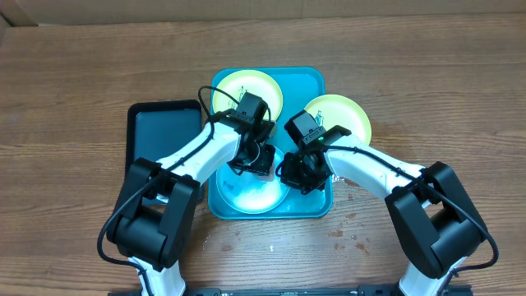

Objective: Clean dirty plates on tray and stack at the side
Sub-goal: 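Scrub the white plate with the sponge in the left gripper, then return the sponge to the black tray with the left gripper, then lift the white plate off the teal tray with the right gripper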

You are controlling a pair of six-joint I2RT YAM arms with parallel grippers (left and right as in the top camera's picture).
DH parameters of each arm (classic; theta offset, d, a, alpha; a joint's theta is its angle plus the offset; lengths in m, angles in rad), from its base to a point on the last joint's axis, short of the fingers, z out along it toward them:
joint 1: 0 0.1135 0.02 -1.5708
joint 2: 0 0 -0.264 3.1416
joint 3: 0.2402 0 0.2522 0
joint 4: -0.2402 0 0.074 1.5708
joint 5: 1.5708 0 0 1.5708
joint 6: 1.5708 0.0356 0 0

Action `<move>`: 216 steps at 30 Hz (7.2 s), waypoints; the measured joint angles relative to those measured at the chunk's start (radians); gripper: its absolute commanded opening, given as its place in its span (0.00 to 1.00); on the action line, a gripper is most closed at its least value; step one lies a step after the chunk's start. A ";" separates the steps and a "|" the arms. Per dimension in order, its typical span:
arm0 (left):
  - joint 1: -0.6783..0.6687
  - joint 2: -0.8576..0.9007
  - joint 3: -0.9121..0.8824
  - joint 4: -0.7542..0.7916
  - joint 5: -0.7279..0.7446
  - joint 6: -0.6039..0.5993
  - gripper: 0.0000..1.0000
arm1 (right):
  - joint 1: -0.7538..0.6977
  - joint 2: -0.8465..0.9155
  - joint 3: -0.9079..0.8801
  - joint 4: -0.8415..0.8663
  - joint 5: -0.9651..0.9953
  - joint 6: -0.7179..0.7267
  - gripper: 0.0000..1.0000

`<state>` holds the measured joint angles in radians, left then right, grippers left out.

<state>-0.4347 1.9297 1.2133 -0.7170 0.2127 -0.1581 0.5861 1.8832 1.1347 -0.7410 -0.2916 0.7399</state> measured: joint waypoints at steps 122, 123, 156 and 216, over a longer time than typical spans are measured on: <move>0.069 -0.015 0.003 0.213 -0.023 -0.123 0.04 | -0.016 0.001 -0.002 0.000 0.002 0.072 0.04; 0.069 -0.011 0.003 0.217 -0.005 -0.119 0.04 | -0.016 0.001 -0.002 -0.001 0.004 0.072 0.04; 0.381 -0.367 0.061 -0.268 -0.362 -0.224 0.04 | -0.010 0.001 -0.002 0.012 -0.008 -0.044 0.04; 0.505 -0.840 0.478 -0.672 -0.235 -0.075 1.00 | 0.507 0.091 0.599 0.325 0.948 -0.834 0.04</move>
<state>0.0700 1.0901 1.6913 -1.3891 -0.0223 -0.2329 1.0927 1.9739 1.7336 -0.4156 0.6567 -0.0940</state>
